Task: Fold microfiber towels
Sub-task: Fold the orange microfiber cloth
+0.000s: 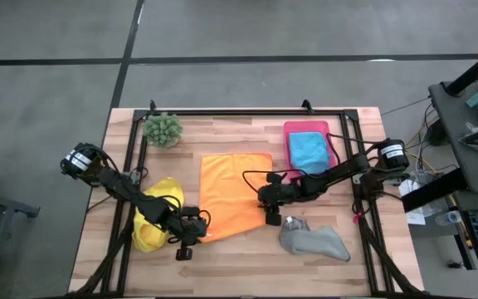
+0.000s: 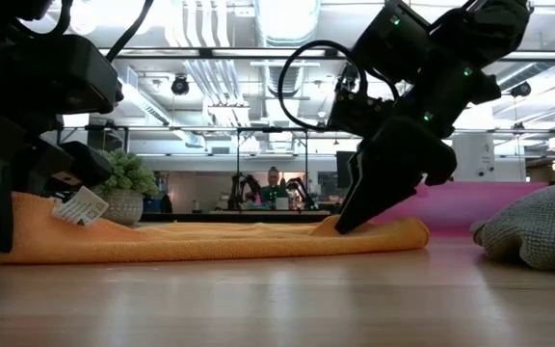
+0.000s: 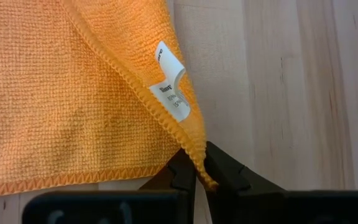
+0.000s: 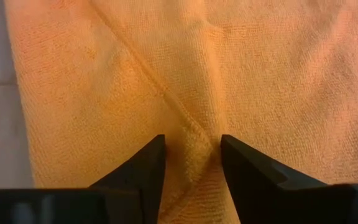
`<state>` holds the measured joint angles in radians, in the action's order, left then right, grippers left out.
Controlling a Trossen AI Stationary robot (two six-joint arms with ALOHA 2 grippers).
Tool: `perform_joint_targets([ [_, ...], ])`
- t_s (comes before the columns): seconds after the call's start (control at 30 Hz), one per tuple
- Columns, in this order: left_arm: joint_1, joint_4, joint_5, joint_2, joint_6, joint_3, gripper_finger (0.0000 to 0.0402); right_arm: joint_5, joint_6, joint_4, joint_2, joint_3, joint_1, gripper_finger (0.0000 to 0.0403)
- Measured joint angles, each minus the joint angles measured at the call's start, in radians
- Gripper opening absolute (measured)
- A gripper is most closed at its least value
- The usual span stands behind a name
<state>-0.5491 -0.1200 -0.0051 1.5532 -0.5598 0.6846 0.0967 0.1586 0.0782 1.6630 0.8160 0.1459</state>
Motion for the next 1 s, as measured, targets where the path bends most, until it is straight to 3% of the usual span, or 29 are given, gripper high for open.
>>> perform_joint_targets([
  [0.37,0.000,0.000,0.000,0.000,0.000,0.000,0.0010,0.009,-0.035,-0.007,-0.001,0.013,0.000,0.0144],
  [0.5,0.000,0.000,0.000,0.000,0.000,0.000,0.0010,0.008,-0.039,-0.027,-0.001,0.013,0.000,0.0111],
  [0.73,0.000,0.000,0.000,0.000,0.000,0.000,0.0010,-0.018,-0.047,-0.026,-0.001,0.013,0.000,0.0018],
  [1.0,0.000,-0.002,0.001,-0.014,0.000,0.000,0.0010,-0.018,-0.038,-0.056,-0.026,0.013,0.000,0.0010],
])
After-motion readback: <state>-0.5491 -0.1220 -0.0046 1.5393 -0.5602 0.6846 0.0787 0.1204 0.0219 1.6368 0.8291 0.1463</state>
